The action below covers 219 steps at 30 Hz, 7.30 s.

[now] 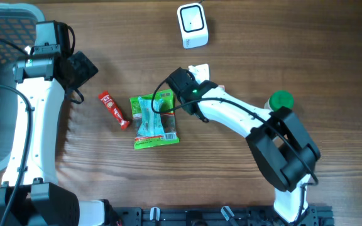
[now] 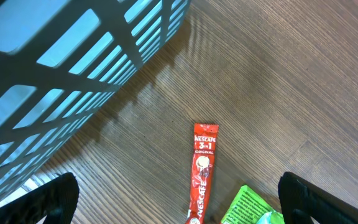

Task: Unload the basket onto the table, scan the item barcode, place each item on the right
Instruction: 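Carry the red-white packet to the scanner and hold it under it, then move the red-white packet right and place it beside the jar, then lower the right gripper onto the pile and grasp the light-blue packet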

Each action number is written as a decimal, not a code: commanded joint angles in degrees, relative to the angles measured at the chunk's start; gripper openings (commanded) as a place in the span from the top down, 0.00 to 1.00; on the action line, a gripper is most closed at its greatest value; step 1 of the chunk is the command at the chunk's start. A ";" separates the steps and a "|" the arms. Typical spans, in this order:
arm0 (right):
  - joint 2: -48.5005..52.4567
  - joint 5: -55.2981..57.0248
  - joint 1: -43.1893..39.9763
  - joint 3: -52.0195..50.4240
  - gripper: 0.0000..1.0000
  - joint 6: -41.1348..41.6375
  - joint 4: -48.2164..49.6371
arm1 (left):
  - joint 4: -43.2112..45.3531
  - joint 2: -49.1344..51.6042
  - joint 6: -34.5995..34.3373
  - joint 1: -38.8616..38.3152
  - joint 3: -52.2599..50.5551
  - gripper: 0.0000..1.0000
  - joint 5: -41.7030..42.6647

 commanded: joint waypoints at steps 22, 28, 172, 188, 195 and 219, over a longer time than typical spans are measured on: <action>-3.54 -2.58 -0.63 1.18 0.96 -1.90 -4.96 | 0.13 -0.31 0.28 0.55 0.79 0.00 -0.94; -21.33 -19.39 -5.79 1.18 0.96 -4.79 -8.76 | 0.13 -0.31 0.28 0.55 0.79 0.00 -0.94; -1.38 -39.30 12.72 -0.15 0.96 1.53 13.92 | 0.13 -0.31 0.28 0.55 0.79 0.00 -0.94; -2.21 -44.70 12.46 -0.98 0.45 2.54 15.96 | 0.13 -0.31 0.28 0.55 0.79 0.00 -0.94; -11.45 -43.74 10.58 0.00 0.96 -0.26 16.09 | 0.13 -0.31 0.28 0.55 0.79 0.00 -0.94; -5.29 -56.39 9.29 -0.17 0.94 -0.09 17.77 | 0.13 -0.31 0.28 0.52 0.79 0.00 -0.94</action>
